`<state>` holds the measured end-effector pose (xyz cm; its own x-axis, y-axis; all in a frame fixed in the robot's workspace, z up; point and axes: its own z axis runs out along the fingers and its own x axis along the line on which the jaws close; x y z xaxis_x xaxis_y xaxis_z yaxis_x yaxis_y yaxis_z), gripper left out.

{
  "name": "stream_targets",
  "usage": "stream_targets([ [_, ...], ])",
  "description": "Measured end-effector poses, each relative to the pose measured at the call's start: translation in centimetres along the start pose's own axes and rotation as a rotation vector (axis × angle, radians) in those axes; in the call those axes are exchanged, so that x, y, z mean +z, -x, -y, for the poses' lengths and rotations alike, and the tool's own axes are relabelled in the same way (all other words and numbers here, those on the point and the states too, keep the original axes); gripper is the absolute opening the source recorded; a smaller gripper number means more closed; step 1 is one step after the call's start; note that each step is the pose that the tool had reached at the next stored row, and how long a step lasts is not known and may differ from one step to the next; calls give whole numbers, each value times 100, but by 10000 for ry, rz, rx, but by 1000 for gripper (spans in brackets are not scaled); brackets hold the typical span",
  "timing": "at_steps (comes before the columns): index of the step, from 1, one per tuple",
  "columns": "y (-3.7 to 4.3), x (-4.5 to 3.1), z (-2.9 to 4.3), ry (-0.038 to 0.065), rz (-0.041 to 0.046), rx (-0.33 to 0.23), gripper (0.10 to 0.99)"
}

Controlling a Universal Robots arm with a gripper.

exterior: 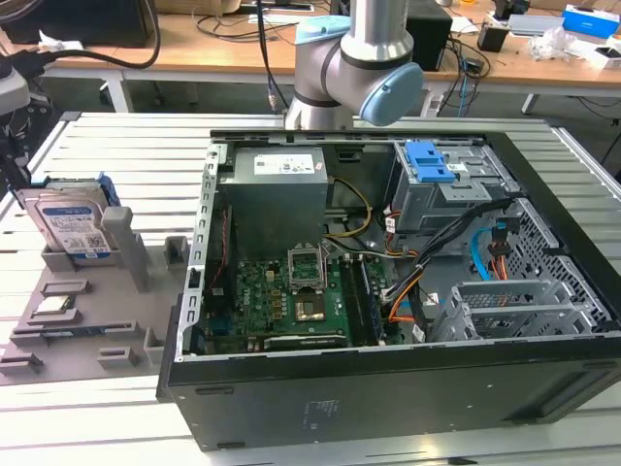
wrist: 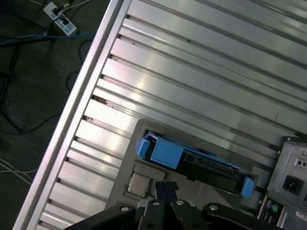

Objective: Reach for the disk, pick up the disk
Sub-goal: 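Pick up the disk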

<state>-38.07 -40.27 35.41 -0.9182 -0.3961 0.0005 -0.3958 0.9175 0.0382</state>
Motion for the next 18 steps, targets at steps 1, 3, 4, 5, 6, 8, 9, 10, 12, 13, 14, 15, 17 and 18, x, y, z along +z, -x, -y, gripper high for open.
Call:
stream_targets([
  [1, 0, 0, 0, 0, -3, -97, 106],
  [3, 0, 0, 0, 0, -13, -351, 106],
  [4, 0, 0, 0, 0, -17, -458, 106],
  [5, 0, 0, 0, 0, -21, -551, 106],
  [6, 0, 0, 0, -1, -24, -658, 106],
  [8, 0, 0, 0, -1, -36, -932, 106],
  [9, 0, 0, 0, -1, -40, -1043, 106],
  [10, 0, 0, 0, -1, -47, -1238, 106],
  [12, 0, 0, 0, -1, -62, -1615, 106],
  [13, 0, 0, 0, -1, -69, -1806, 106],
  [14, 0, 0, 0, -1, -71, -1877, 106],
  [15, 0, 0, 0, -1, -78, -2012, 106],
  [17, 0, 0, 0, -1, -83, -2183, 106],
  [18, 0, 0, 0, -1, -85, -2239, 106],
])
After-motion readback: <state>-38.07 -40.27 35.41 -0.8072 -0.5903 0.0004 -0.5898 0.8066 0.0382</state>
